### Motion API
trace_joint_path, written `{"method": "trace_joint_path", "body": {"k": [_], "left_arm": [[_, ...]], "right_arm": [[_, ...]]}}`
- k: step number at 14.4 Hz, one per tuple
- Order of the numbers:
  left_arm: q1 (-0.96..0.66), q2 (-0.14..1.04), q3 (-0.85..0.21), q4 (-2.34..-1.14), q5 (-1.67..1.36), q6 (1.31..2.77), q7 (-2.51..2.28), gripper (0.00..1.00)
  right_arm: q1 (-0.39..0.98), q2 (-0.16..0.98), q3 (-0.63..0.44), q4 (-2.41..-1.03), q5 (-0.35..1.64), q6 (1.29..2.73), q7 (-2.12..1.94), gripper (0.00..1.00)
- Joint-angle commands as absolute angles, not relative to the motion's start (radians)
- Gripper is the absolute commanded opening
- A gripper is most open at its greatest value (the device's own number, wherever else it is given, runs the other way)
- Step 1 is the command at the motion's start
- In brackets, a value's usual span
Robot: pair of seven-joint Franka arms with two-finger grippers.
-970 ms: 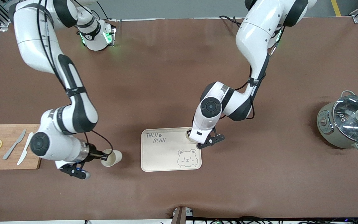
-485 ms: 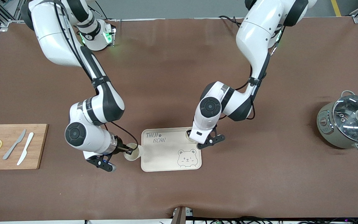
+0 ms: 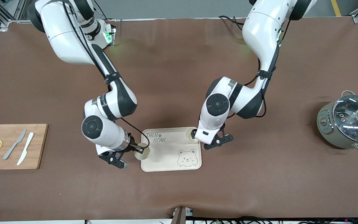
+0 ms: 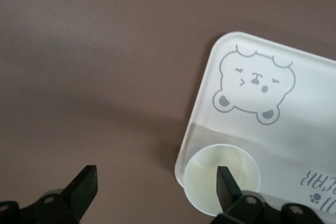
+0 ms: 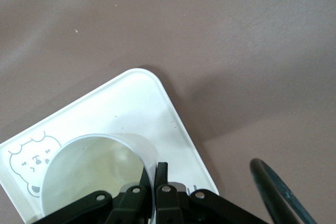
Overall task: Place white IKEA cup upright on tray with both arms
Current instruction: 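Set the left cup upright on the tray while the right gripper lowers its cup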
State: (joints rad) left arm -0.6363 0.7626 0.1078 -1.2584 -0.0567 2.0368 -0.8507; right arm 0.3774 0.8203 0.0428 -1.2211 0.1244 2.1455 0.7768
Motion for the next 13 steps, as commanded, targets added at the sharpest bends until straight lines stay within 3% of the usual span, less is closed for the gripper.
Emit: {"method": "trace_joint_path", "body": {"k": [1,13], "left_arm": [[-0.635,0.709,0.143,-1.269,-0.017,1.985,-0.76,1.0],[-0.476,0.611,0.175,-1.287,-0.015,1.847,-0.421,1.0]], "right_arm": [[0.41,0.825,0.032,-1.232,0.069,2.172,0.845,0.0],[0.446,0.834,0.031,-1.314,0.051,2.325,0.881,0.0]]}}
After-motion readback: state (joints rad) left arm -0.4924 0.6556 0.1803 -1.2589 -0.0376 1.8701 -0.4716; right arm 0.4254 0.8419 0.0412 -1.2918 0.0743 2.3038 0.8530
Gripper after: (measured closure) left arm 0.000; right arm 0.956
